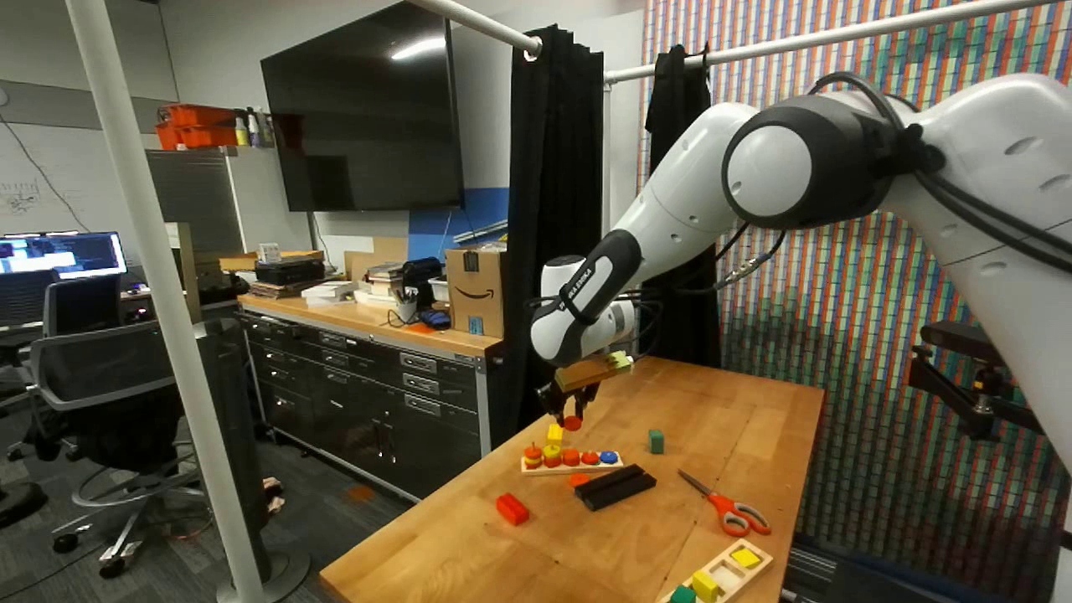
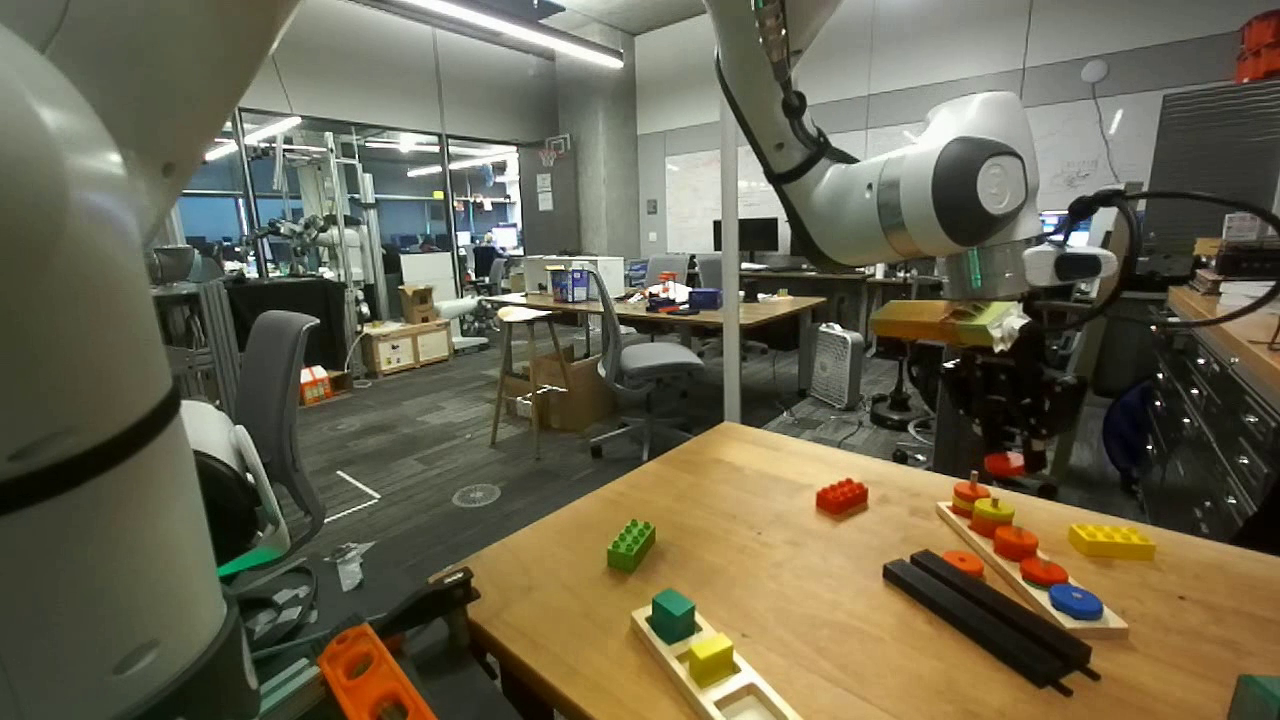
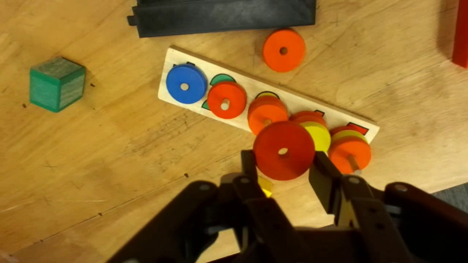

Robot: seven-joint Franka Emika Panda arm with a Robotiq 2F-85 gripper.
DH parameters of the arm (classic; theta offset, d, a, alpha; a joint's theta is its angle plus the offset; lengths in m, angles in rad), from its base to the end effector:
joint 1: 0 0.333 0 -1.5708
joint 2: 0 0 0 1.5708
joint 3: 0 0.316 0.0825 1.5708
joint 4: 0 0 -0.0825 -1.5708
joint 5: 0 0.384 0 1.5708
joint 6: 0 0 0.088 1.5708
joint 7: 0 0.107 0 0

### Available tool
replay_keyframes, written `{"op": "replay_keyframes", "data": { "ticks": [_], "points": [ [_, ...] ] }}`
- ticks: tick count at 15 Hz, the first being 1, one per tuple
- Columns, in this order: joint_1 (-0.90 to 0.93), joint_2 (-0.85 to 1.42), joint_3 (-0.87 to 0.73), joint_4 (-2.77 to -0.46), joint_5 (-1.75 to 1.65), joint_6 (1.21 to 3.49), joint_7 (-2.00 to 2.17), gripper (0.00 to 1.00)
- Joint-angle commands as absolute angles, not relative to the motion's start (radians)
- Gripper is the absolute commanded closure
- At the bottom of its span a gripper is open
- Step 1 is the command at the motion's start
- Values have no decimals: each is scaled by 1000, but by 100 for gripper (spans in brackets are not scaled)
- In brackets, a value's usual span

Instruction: Place the orange ring on the left on the wooden board

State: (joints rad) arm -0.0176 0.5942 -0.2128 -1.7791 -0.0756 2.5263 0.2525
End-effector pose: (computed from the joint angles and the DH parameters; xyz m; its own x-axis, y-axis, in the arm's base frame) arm 0.6610 -0.1403 0.2451 0.9164 -0.3521 0.1905 -0.3786 -0.9168 0.1270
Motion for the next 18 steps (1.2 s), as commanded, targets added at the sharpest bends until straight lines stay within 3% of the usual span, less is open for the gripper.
{"op": "replay_keyframes", "data": {
  "ticks": [1, 18],
  "points": [
    [-44, 664, -220, -1677, -79, 2479, 270, 82],
    [-119, 775, -198, -1587, -32, 2394, 251, 82]
  ]
}}
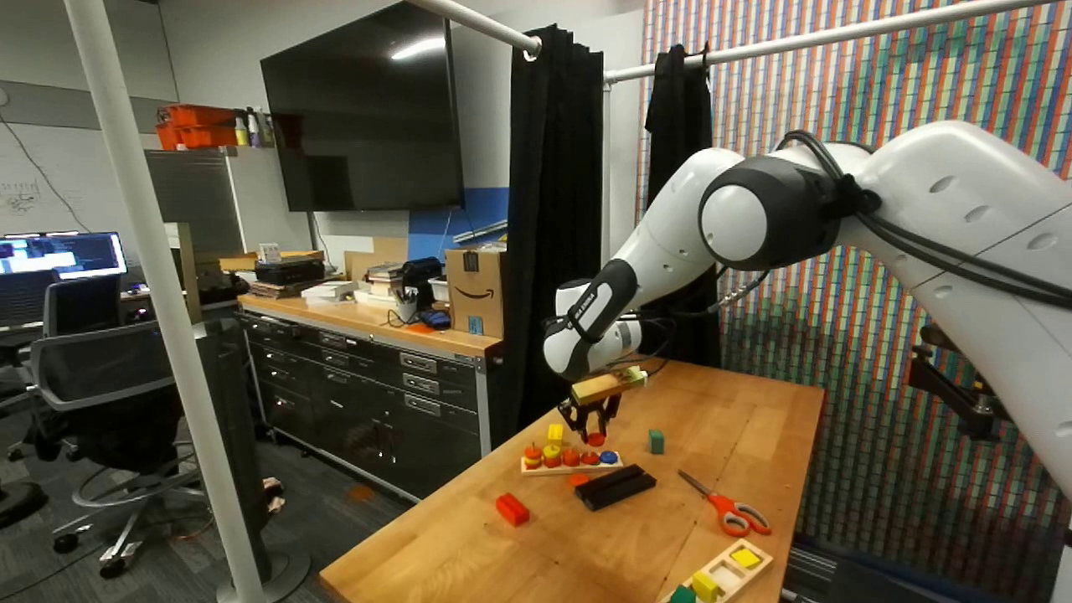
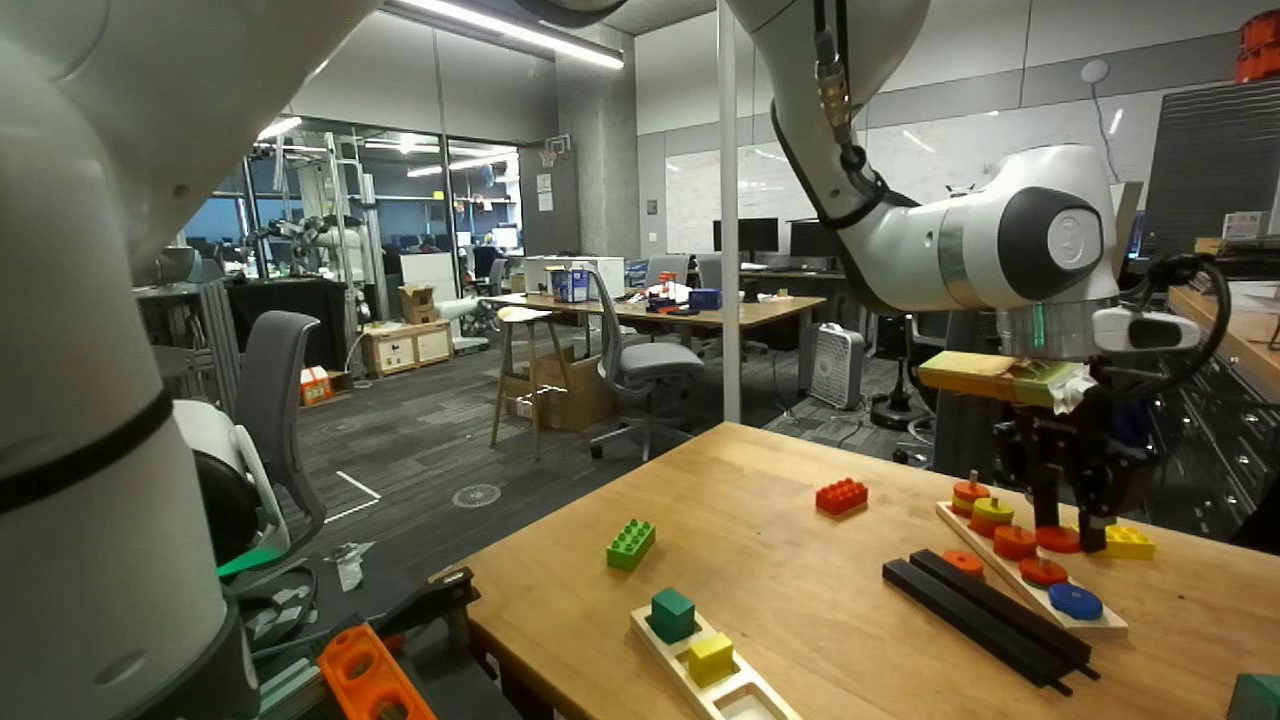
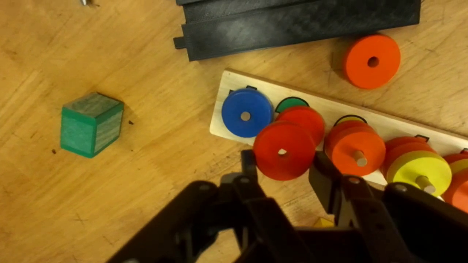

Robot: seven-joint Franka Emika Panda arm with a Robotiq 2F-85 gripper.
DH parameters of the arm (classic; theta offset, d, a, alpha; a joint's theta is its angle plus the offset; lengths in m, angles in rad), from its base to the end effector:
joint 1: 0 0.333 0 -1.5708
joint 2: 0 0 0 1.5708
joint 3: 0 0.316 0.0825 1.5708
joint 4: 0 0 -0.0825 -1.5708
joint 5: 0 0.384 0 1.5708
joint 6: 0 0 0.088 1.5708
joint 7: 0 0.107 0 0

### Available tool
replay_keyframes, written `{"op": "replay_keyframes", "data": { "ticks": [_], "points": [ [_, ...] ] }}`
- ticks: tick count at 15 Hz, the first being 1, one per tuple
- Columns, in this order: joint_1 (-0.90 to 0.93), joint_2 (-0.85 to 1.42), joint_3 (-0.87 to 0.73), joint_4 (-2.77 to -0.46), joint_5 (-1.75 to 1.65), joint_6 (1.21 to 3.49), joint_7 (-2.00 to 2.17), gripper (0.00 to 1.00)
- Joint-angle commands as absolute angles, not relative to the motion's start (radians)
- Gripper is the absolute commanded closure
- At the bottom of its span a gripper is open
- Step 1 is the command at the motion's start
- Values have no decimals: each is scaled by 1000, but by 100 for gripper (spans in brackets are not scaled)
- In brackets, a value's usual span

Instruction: Place the orange ring on the left on the wooden board

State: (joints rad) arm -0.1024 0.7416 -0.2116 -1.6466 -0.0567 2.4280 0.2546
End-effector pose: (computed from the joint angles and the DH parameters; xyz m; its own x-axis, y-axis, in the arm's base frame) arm 0.6626 -0.1970 0.1924 0.8921 -0.4433 0.0876 -0.4519 -0.8769 0.1637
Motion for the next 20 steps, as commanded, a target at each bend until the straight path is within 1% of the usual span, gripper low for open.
{"op": "replay_keyframes", "data": {
  "ticks": [1, 20],
  "points": [
    [-122, 782, -194, -1580, -28, 2388, 249, 82],
    [-149, 831, -166, -1522, 23, 2348, 233, 82]
  ]
}}
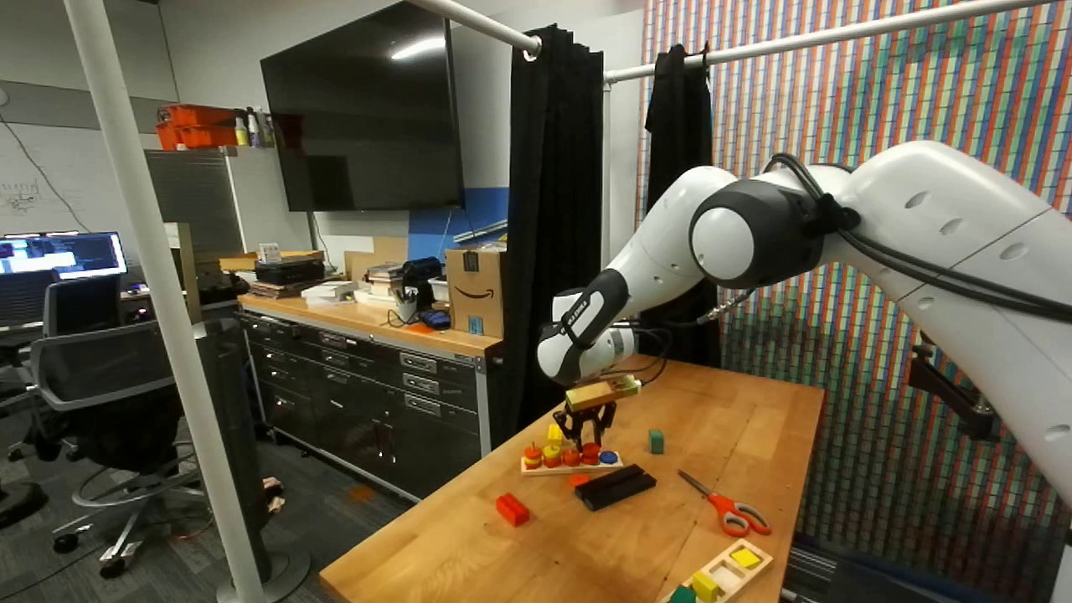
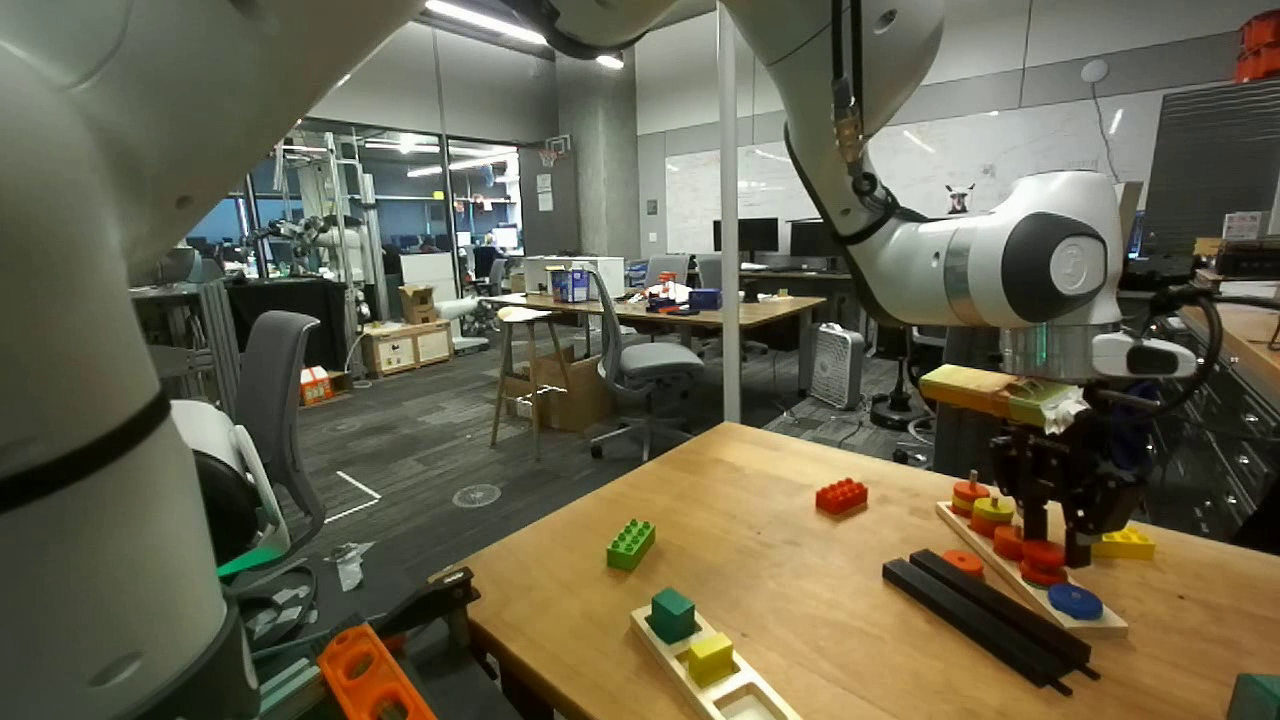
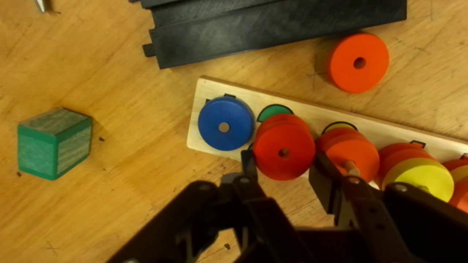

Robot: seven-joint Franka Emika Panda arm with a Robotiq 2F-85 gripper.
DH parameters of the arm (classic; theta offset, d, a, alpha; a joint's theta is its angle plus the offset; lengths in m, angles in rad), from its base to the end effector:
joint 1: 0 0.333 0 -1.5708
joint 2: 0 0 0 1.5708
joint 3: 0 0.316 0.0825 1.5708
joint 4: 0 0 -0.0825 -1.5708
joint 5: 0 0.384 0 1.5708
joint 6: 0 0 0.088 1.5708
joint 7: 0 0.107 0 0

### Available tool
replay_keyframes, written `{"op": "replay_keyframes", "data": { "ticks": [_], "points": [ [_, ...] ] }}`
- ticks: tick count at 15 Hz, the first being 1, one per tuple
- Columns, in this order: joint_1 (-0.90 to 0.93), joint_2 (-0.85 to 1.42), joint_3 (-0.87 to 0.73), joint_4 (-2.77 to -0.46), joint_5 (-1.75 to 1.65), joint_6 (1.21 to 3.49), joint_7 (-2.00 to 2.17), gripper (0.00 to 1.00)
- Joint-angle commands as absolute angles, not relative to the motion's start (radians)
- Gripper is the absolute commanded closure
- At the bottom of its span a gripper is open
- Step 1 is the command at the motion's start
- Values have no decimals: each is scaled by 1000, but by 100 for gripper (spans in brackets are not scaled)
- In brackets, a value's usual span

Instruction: Place the orange ring on the left on the wooden board

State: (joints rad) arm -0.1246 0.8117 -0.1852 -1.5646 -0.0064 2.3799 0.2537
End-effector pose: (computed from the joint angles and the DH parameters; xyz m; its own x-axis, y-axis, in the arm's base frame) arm 0.6736 -0.1966 0.1717 0.8776 -0.4773 0.0457 -0.4789 -0.8681 0.1307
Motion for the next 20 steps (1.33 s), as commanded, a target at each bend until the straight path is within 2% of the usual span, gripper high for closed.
{"op": "replay_keyframes", "data": {
  "ticks": [1, 20],
  "points": [
    [-153, 829, -161, -1526, 30, 2348, 230, 82],
    [-191, 846, -147, -1511, 68, 2324, 226, 82]
  ]
}}
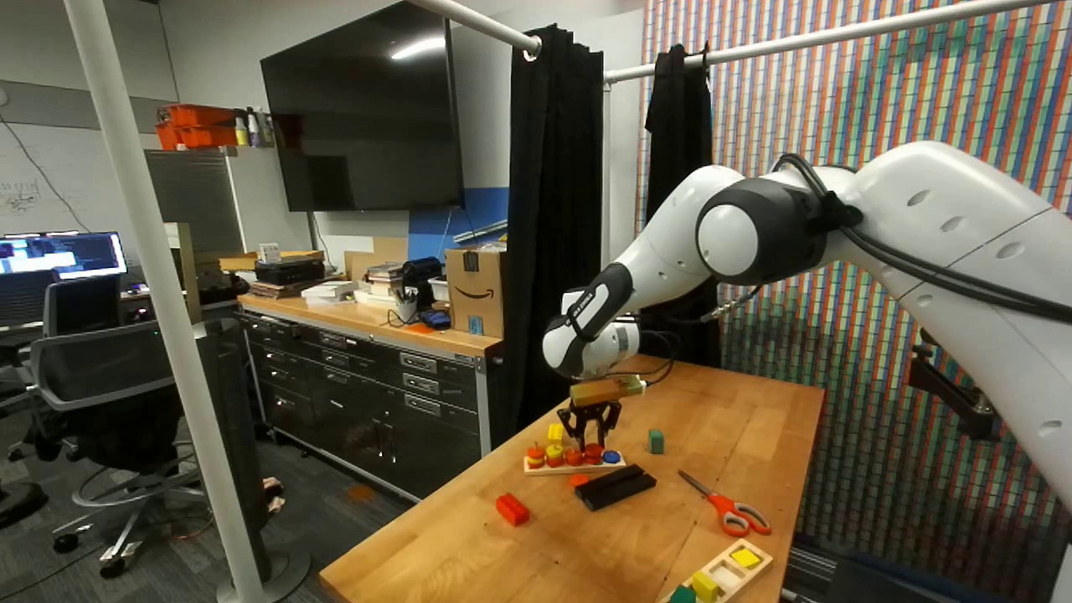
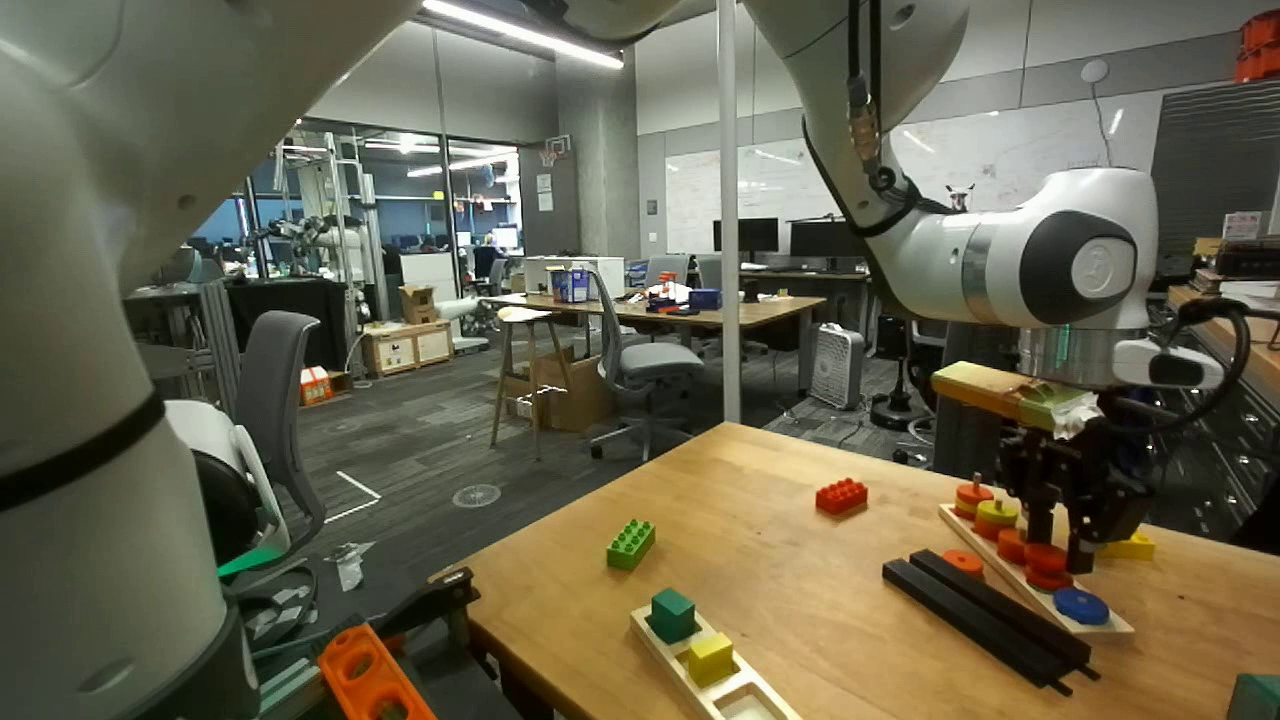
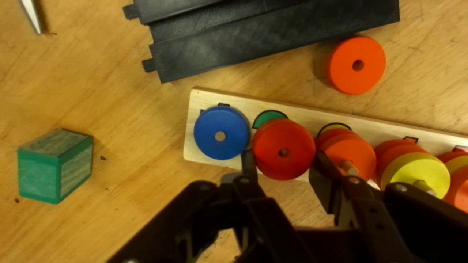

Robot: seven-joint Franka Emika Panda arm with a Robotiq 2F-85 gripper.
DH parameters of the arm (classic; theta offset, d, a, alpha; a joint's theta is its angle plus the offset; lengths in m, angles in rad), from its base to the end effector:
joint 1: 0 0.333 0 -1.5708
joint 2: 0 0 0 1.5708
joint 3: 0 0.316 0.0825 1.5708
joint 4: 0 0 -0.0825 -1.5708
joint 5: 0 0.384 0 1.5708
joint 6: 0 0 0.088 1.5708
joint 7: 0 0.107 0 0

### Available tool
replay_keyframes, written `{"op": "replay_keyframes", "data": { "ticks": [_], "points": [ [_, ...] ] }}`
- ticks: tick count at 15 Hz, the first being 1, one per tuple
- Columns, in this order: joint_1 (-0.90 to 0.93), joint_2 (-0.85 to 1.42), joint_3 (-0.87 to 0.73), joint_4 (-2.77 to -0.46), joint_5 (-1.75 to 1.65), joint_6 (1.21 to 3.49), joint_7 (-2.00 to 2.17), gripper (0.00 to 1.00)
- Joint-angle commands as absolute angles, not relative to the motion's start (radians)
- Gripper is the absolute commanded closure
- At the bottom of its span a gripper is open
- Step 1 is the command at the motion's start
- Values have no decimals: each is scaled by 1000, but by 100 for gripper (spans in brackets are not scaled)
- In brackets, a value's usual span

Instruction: Place the orange ring on the left on the wooden board

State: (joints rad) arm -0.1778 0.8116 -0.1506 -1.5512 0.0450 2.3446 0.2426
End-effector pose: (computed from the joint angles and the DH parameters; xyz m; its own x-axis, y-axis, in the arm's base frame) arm 0.6690 -0.2114 0.1716 0.8491 -0.5281 0.0093 -0.5272 -0.8462 0.0772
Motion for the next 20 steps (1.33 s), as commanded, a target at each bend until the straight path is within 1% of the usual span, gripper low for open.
{"op": "replay_keyframes", "data": {
  "ticks": [1, 20],
  "points": [
    [-192, 848, -147, -1510, 67, 2323, 226, 82],
    [-206, 896, -146, -1440, 72, 2299, 228, 82]
  ]
}}
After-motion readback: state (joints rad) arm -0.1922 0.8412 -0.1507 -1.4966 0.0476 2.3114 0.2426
